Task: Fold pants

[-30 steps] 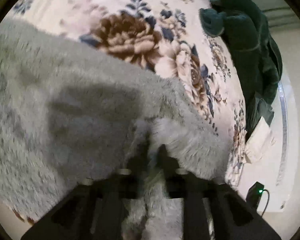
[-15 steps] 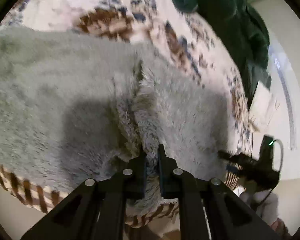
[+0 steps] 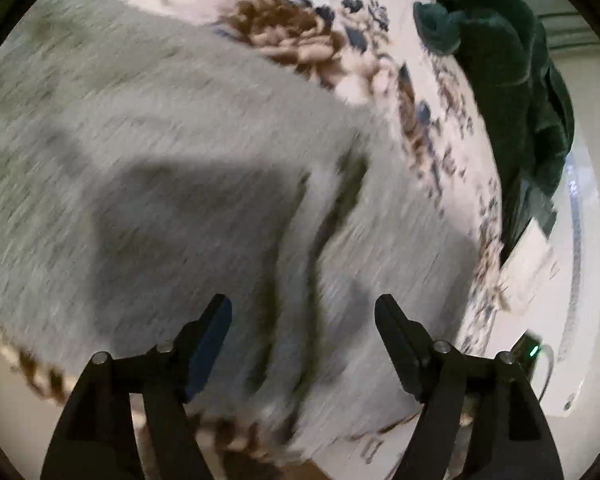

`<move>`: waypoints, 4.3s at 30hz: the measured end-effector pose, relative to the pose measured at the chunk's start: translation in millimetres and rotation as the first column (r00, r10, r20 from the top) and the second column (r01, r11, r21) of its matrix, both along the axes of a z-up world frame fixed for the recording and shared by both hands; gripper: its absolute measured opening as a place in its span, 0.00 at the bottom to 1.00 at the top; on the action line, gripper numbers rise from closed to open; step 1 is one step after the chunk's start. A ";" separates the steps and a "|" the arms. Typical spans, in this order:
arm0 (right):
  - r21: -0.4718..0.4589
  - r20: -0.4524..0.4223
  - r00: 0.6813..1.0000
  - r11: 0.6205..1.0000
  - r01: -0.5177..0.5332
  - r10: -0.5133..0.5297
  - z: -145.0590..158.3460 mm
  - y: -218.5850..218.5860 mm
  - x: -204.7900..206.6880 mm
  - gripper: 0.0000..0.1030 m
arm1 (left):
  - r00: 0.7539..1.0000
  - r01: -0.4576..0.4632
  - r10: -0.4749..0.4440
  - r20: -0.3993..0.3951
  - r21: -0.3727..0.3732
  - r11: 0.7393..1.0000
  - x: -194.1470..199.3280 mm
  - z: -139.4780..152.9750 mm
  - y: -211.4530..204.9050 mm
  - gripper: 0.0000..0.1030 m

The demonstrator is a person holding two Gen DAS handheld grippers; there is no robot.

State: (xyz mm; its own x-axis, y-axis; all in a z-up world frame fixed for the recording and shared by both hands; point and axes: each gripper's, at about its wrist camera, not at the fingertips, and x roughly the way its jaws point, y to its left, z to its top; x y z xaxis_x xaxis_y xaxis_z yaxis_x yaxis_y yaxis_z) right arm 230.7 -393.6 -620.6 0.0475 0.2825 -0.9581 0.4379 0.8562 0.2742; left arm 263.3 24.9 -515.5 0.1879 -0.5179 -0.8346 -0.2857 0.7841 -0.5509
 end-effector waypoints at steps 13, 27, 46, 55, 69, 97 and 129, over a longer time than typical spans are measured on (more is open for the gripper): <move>-0.006 -0.010 1.000 1.000 0.017 -0.017 -6.1 2.2 5.3 0.80 | 0.957 0.228 -0.200 0.208 -0.117 0.967 73.8 5.2 -58.4 0.28; -0.041 -0.010 1.000 0.999 -0.030 0.029 -4.0 21.5 34.4 0.89 | 0.994 0.085 -0.087 0.069 0.038 0.996 36.6 0.2 -15.2 0.87; -0.104 0.039 0.993 0.989 -0.107 0.112 5.1 86.3 72.1 0.89 | 0.747 -0.664 0.664 0.033 0.073 0.744 -67.4 -55.8 224.1 0.87; -0.131 0.025 0.994 0.986 -0.100 0.104 -2.5 100.5 80.9 0.90 | 0.766 -0.623 0.603 0.221 0.027 0.782 -58.7 -27.1 218.1 0.19; -0.103 0.087 0.981 0.981 -0.162 0.171 10.0 96.3 61.7 0.89 | 0.799 -0.236 0.167 0.578 0.046 0.971 -33.4 142.7 48.6 0.16; 0.070 0.128 0.959 0.967 0.247 -0.254 43.2 -161.3 -62.8 0.90 | 0.853 0.387 -0.416 0.316 0.155 0.909 -18.4 126.8 -298.1 0.90; 0.388 0.086 0.952 0.890 0.240 -0.294 14.9 -87.0 -21.9 0.72 | 0.992 0.119 -0.124 0.006 0.238 0.964 21.8 -14.1 -97.0 0.92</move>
State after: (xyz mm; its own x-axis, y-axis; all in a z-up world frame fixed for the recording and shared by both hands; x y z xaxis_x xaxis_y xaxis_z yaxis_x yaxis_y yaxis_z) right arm 208.8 -480.6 -605.7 0.2958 0.5716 -0.7653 0.5698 0.5374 0.6217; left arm 285.1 -72.1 -529.6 0.1539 -0.3260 -0.9328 -0.1709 0.9210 -0.3501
